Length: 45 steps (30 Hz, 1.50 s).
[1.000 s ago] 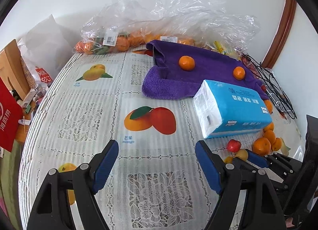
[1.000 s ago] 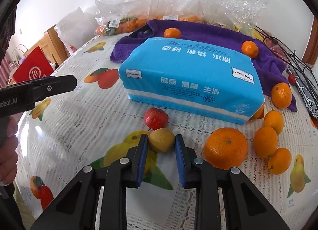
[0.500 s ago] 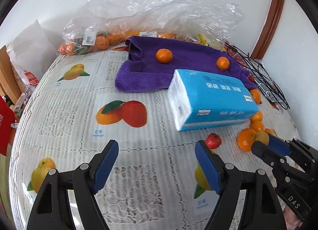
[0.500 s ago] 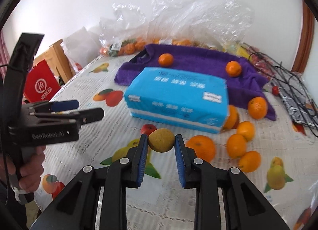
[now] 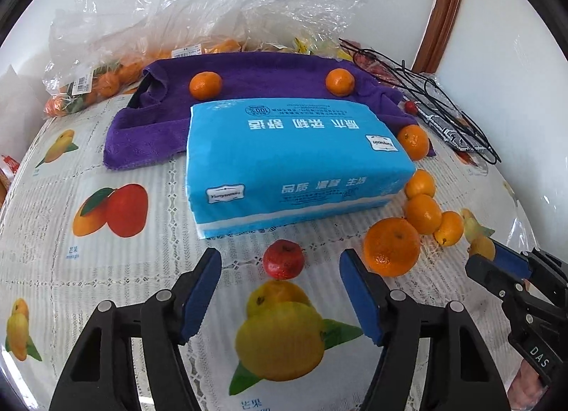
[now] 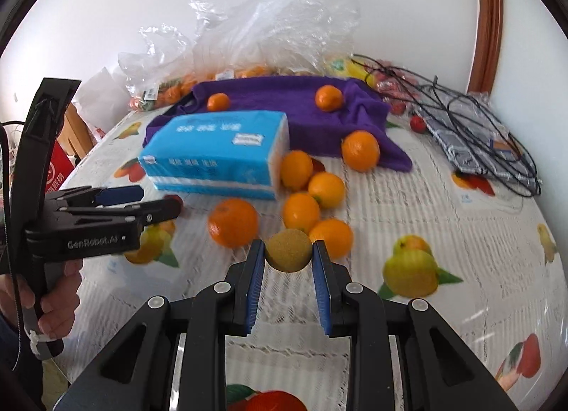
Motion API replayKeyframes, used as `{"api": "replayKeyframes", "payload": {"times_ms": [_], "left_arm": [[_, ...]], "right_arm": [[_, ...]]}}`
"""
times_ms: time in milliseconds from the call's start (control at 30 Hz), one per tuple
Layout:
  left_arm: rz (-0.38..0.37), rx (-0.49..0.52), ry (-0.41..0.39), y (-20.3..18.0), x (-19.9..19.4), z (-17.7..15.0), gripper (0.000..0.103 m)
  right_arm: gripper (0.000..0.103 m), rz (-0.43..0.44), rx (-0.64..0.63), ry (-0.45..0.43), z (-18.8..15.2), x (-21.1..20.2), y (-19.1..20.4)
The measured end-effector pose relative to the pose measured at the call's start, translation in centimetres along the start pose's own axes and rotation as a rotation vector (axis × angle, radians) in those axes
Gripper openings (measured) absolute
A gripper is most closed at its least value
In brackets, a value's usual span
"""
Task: Organize fruits
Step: 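Grasp the red apple with the left gripper while the right grasps the yellow-green fruit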
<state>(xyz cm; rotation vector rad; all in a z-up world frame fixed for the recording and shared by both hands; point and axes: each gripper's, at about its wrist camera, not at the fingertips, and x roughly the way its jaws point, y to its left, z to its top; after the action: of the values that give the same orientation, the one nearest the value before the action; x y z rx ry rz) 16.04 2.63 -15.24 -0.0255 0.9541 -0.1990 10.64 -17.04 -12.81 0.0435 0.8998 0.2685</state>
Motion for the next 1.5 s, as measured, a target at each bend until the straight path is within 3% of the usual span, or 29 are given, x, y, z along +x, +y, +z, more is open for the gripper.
{"api": "replayKeyframes", "payload": {"times_ms": [133,200,233,867,1100,1500], "left_arm": [[0.036,0.008,0.000,-0.4,1.1,-0.3,0.043],[0.052,0.021,-0.011,-0.5,1.0,-0.4,0.025],[0.056,0.019,-0.011,-0.4,1.0,-0.4,0.024],[0.080,-0.016,-0.044,0.9,0.6,-1.4,0.024],[0.041,-0.043,-0.011,1.0,0.0,-1.3,0.024],[0.036,-0.052,-0.058,1.3,-4.5,0.0,0.024]], "right_arm": [[0.027,0.034,0.009,0.024,-1.0,1.0,-0.2],[0.027,0.047,0.009,0.027,-1.2,1.4,-0.1],[0.027,0.051,0.008,0.026,-1.3,1.6,0.0],[0.027,0.022,0.004,0.027,-1.6,3.2,0.4],[0.027,0.036,0.009,0.036,-1.5,2.7,0.4],[0.027,0.025,0.020,-0.026,2.1,-0.2,1.2]]}}
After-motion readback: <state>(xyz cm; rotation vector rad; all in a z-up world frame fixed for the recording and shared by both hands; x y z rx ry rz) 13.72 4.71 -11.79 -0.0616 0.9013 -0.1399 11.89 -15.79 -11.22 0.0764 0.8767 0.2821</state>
